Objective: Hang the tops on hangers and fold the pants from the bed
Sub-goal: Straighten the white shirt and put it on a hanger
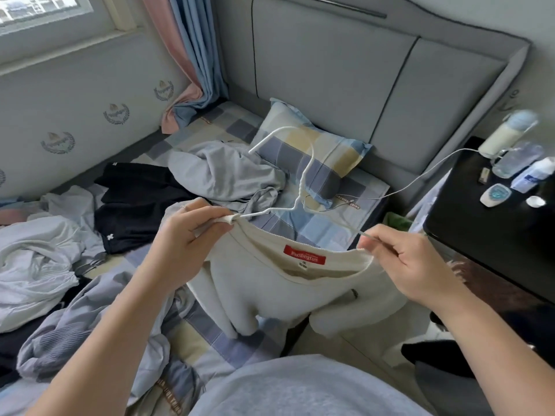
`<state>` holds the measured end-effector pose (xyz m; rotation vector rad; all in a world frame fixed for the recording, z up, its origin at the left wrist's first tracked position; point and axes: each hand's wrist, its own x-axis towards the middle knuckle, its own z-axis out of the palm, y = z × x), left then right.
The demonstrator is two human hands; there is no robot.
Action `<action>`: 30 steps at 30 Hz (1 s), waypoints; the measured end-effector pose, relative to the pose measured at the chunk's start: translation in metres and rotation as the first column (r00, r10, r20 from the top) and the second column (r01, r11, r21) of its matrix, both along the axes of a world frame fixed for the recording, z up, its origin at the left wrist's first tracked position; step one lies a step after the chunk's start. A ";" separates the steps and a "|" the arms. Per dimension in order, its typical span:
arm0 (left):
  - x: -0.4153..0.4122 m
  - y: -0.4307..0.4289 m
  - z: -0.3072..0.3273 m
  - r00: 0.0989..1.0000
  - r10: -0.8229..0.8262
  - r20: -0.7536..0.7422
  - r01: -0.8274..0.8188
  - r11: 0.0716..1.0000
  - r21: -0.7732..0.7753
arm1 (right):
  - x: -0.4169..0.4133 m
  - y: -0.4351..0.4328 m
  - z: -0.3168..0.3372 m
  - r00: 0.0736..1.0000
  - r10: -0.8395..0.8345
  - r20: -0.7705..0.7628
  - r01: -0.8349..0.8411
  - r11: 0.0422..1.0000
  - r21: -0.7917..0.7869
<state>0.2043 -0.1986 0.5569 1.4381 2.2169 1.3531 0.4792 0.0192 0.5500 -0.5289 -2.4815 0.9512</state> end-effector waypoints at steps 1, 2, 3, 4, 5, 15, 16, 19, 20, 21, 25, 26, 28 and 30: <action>0.001 0.007 -0.001 0.999 -0.038 -0.002 0.038 0.999 -0.008 | 0.008 -0.002 0.000 0.999 -0.034 0.006 0.034 0.999 -0.007; 0.002 0.014 -0.002 0.997 -0.081 0.000 0.081 0.997 -0.008 | 0.017 -0.004 0.000 0.997 -0.072 0.017 0.072 0.997 -0.014; 0.005 0.022 -0.002 0.992 -0.123 0.001 0.123 0.992 -0.008 | 0.027 -0.007 0.001 0.993 -0.113 0.031 0.114 0.993 -0.017; 0.009 0.032 -0.002 0.986 -0.166 -0.001 0.166 0.986 -0.009 | 0.038 -0.010 0.004 0.987 -0.157 0.044 0.158 0.987 -0.015; 0.015 0.042 -0.001 0.978 -0.210 -0.012 0.210 0.978 -0.012 | 0.048 -0.014 0.007 0.978 -0.202 0.056 0.203 0.979 -0.009; 0.091 0.139 -0.009 0.711 -0.703 0.028 0.703 0.709 -0.062 | 0.136 -0.089 0.020 0.749 -0.647 0.146 0.645 0.761 0.068; 0.101 0.146 -0.011 0.664 -0.747 0.029 0.747 0.662 -0.061 | 0.143 -0.099 0.020 0.715 -0.680 0.161 0.681 0.730 0.056; 0.131 0.164 -0.016 0.492 -0.870 0.041 0.870 0.489 -0.066 | 0.162 -0.128 0.019 0.616 -0.767 0.181 0.775 0.631 0.037; 0.140 0.170 -0.019 0.434 -0.900 0.045 0.900 0.431 -0.071 | 0.169 -0.137 0.021 0.579 -0.793 0.192 0.804 0.594 0.028; 0.148 0.176 -0.021 0.384 -0.922 0.055 0.922 0.380 -0.080 | 0.177 -0.146 0.023 0.539 -0.818 0.200 0.834 0.552 0.014; 0.185 0.201 -0.025 0.264 -0.959 0.103 0.963 0.257 -0.078 | 0.212 -0.188 0.034 0.367 -0.917 0.158 0.930 0.363 -0.051; 0.198 0.206 -0.024 0.226 -0.970 0.086 0.973 0.220 -0.069 | 0.220 -0.199 0.037 0.326 -0.934 0.148 0.945 0.322 -0.049; 0.229 0.214 -0.022 0.139 -0.990 0.034 0.989 0.137 -0.049 | 0.233 -0.218 0.041 0.236 -0.962 0.140 0.972 0.233 -0.038; 0.265 0.218 -0.019 0.057 -0.998 0.004 0.997 0.057 -0.044 | 0.246 -0.236 0.045 0.143 -0.978 0.151 0.990 0.141 -0.025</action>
